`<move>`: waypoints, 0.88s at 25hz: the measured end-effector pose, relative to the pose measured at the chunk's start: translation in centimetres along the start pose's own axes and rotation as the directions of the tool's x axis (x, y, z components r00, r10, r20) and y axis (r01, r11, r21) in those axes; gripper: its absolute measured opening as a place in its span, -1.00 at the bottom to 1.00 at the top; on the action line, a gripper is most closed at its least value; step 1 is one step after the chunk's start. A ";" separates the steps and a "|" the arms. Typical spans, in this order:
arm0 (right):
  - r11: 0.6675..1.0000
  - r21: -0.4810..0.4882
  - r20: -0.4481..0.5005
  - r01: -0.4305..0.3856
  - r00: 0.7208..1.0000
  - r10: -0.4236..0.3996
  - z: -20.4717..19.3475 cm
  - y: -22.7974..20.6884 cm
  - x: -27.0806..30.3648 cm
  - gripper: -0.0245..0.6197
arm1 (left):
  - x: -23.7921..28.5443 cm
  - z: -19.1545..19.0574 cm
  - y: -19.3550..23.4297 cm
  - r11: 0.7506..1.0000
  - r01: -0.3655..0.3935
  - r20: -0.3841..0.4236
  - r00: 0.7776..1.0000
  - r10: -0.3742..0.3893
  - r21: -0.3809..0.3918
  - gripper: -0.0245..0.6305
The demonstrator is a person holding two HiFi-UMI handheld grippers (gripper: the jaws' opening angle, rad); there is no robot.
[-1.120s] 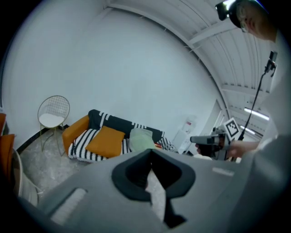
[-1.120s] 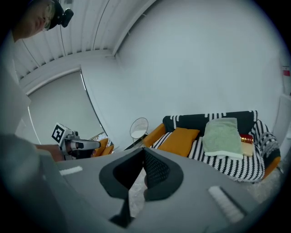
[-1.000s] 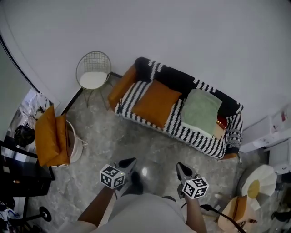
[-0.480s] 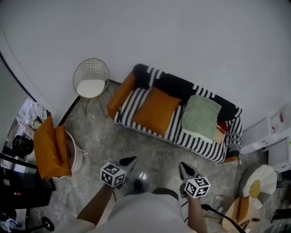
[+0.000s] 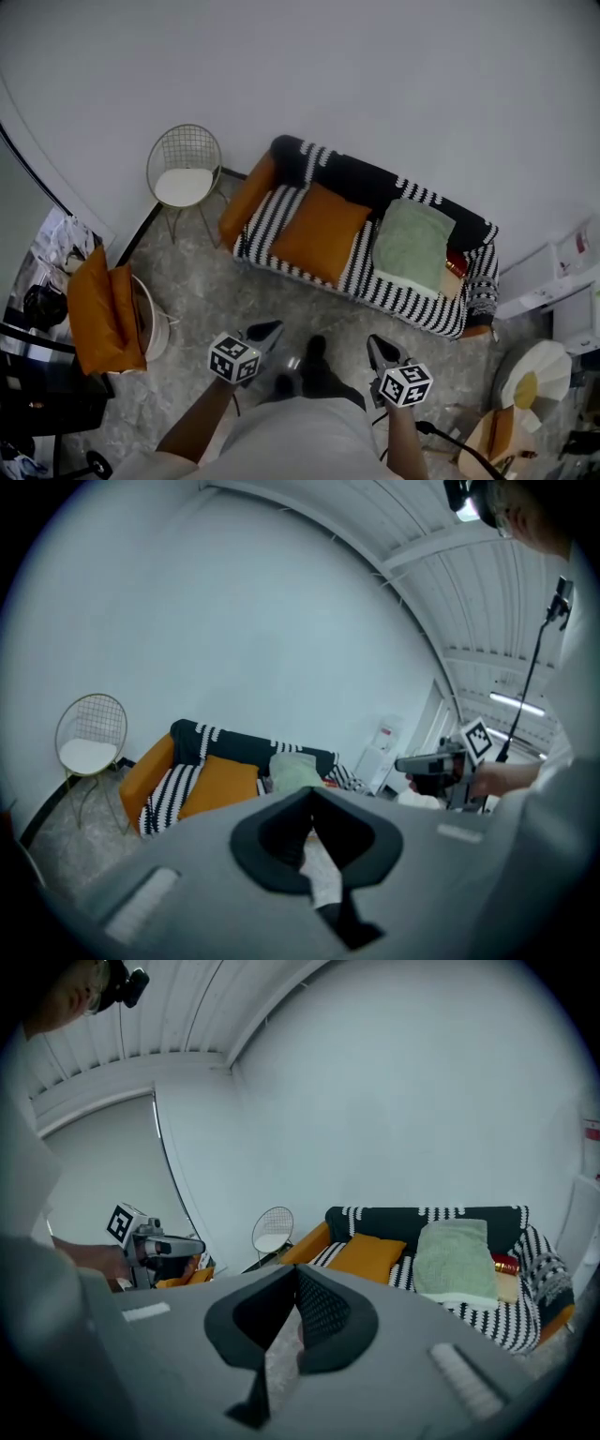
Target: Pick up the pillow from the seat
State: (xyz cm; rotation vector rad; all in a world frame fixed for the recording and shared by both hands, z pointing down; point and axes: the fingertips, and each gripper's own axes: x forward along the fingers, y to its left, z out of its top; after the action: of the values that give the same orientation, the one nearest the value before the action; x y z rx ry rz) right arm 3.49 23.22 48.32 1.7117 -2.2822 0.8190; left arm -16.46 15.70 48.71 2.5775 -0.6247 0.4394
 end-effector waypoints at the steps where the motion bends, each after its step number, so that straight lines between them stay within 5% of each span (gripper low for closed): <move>1: 1.000 -0.003 -0.001 -0.003 1.000 0.003 0.2 -0.4 0.3 -0.91 | 0.4 0.3 0.2 1.000 -0.003 0.000 1.000 0.003 0.003 -0.92; 22: 0.996 -0.009 -0.014 -0.086 0.996 0.086 11.0 -12.5 14.3 -0.91 | 13.1 10.2 9.3 0.996 -0.092 -0.005 0.996 0.092 0.003 -0.92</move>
State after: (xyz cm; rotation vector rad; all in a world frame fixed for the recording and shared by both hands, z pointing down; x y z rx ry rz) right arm 12.43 3.22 49.63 1.6090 -2.3611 0.8316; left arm -7.93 -1.38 48.51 2.5573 -0.7436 0.4771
